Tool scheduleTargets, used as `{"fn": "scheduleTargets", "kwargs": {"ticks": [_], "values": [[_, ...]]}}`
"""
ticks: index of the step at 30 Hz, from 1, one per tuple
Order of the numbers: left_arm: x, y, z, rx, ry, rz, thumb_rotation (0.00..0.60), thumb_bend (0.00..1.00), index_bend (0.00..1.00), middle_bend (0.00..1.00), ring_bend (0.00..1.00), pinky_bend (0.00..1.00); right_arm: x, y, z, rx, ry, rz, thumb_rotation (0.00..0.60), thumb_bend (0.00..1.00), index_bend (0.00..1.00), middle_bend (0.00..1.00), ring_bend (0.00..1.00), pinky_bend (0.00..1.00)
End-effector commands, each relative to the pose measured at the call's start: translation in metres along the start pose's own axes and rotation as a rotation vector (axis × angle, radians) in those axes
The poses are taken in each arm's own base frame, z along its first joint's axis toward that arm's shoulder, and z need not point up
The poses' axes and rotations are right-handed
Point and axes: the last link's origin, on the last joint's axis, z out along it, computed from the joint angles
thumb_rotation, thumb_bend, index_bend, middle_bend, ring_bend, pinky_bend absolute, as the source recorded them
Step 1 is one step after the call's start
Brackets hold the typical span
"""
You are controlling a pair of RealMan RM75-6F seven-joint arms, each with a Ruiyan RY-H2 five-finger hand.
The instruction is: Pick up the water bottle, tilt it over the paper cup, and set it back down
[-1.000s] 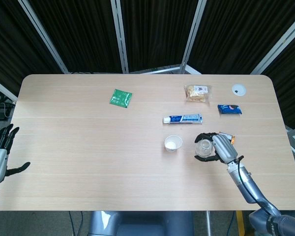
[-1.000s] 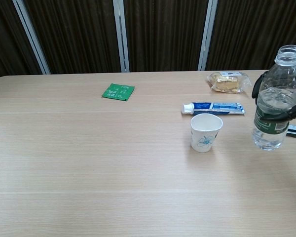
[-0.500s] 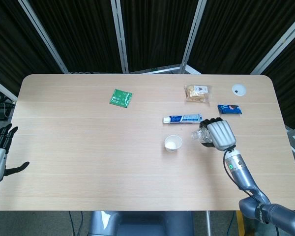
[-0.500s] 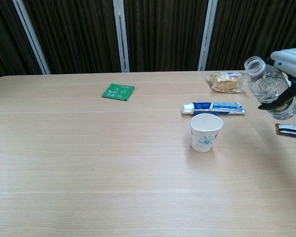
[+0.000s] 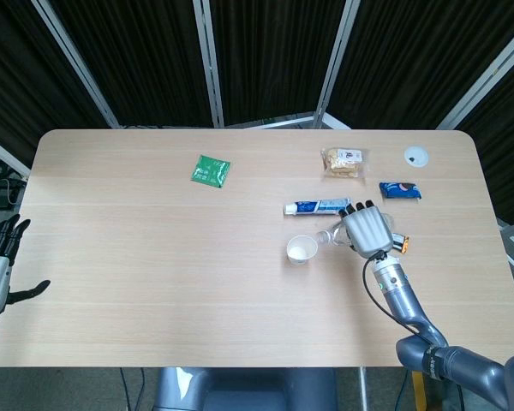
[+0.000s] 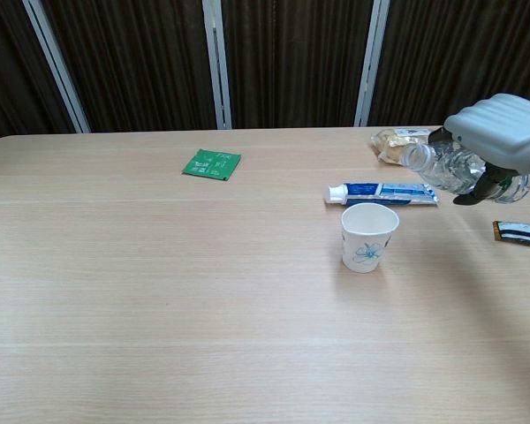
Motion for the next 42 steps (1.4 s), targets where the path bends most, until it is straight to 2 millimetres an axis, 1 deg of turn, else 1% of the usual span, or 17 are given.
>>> {"fn": "scheduleTargets", "kwargs": {"ticks": [1,9,15,25,33,42], "values": [[0.000,0.000,0.000,0.000,-0.001,-0.002,0.600,0.00,0.00,0.00,0.00,0.00,-0.001,-0.006,0.004,-0.015,-0.007,-0.032,0.600,0.64,0.49,0.64,0.54,0.45],[0.001,0.000,0.000,-0.001,0.000,-0.009,0.600,0.00,0.00,0.00,0.00,0.00,0.000,-0.016,0.006,-0.025,-0.003,-0.128,0.600,0.65,0.49,0.64,0.54,0.45],[0.004,-0.001,0.000,0.000,0.002,-0.019,0.600,0.00,0.00,0.00,0.00,0.00,0.000,-0.019,0.007,-0.056,-0.002,-0.179,0.600,0.65,0.49,0.64,0.54,0.45],[0.005,-0.001,0.000,-0.003,0.002,-0.024,0.600,0.00,0.00,0.00,0.00,0.00,-0.004,-0.016,0.008,-0.081,-0.019,-0.205,0.600,0.65,0.49,0.64,0.55,0.46],[0.004,-0.001,0.000,-0.004,-0.001,-0.023,0.600,0.00,0.00,0.00,0.00,0.00,-0.006,-0.013,0.008,-0.073,-0.003,-0.271,0.600,0.65,0.50,0.65,0.55,0.46],[0.004,-0.001,0.000,-0.003,-0.003,-0.023,0.600,0.00,0.00,0.00,0.00,0.00,-0.008,-0.014,0.008,-0.081,0.001,-0.305,0.600,0.65,0.50,0.65,0.55,0.46]]}}
